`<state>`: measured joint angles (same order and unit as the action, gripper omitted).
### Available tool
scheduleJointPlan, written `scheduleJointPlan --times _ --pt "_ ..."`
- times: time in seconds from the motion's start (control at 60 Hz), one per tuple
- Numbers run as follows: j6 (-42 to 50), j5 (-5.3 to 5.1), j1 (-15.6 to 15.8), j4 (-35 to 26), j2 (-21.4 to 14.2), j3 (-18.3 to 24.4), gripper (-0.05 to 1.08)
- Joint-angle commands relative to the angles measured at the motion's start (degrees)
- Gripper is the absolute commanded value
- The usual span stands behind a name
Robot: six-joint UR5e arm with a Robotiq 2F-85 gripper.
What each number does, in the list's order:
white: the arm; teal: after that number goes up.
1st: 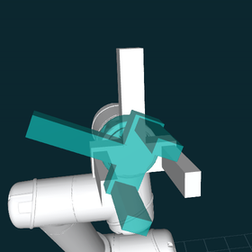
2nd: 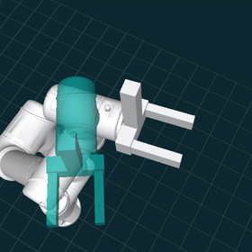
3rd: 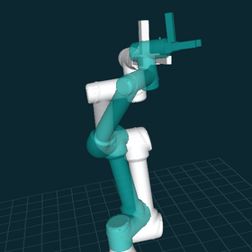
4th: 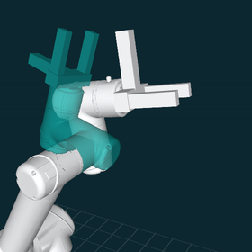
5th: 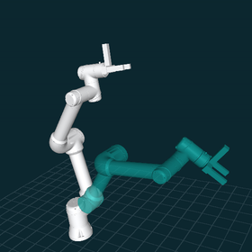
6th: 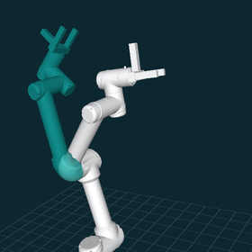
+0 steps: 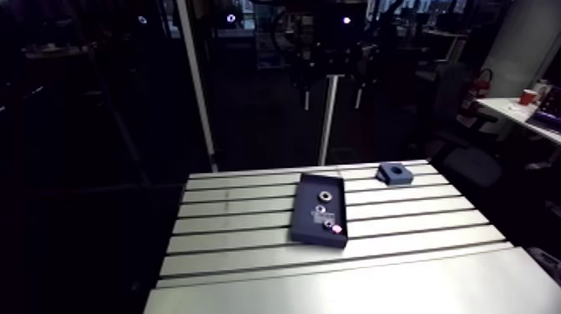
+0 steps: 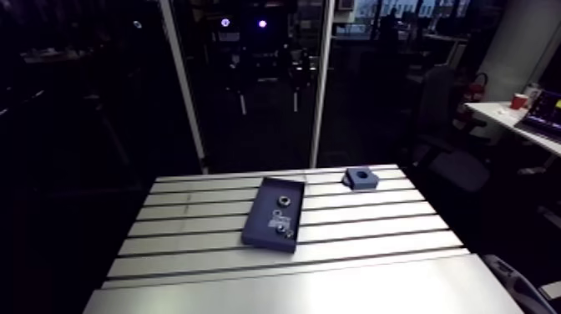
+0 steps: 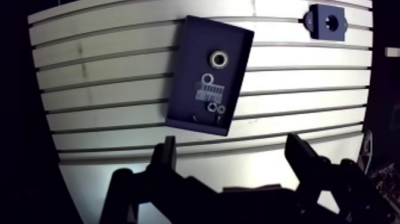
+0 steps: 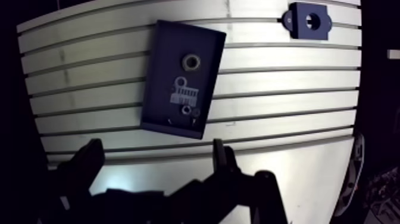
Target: Pick up the bearing and press it into the housing until flush.
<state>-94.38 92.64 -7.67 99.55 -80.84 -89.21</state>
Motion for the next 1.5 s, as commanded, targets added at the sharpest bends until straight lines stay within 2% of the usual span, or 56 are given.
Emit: scheduleJointPlan --times 0.017,0.217,0.567,0.933,1.0,1.033,1.183,1.333,1.383,1.5 --pt "-2.26 -0.23 -0.16 4.25 2.50 -1.99 0.00" --pt "-4.53 -0.31 -1.02 9.23 5.13 -4.66 0.01" --pt "-6.99 -0.31 -1.02 14.91 10.16 -6.34 0.01" --pt "-7.34 -0.39 -1.96 20.34 12.38 -9.68 0.01" --pt "-7.36 -0.39 -2.41 20.55 12.66 -10.28 0.04" --pt "-7.27 -0.32 -2.84 20.56 12.77 -10.65 0.10" --pt "-7.66 -0.31 -3.15 20.56 13.87 -11.10 0.11" --pt "-8.94 -0.31 -3.16 20.71 14.84 -11.12 0.17" --pt "-9.03 -0.31 -3.15 21.61 15.46 -11.12 0.23" --pt "-9.04 -0.33 -2.98 22.31 16.25 -11.04 0.25"
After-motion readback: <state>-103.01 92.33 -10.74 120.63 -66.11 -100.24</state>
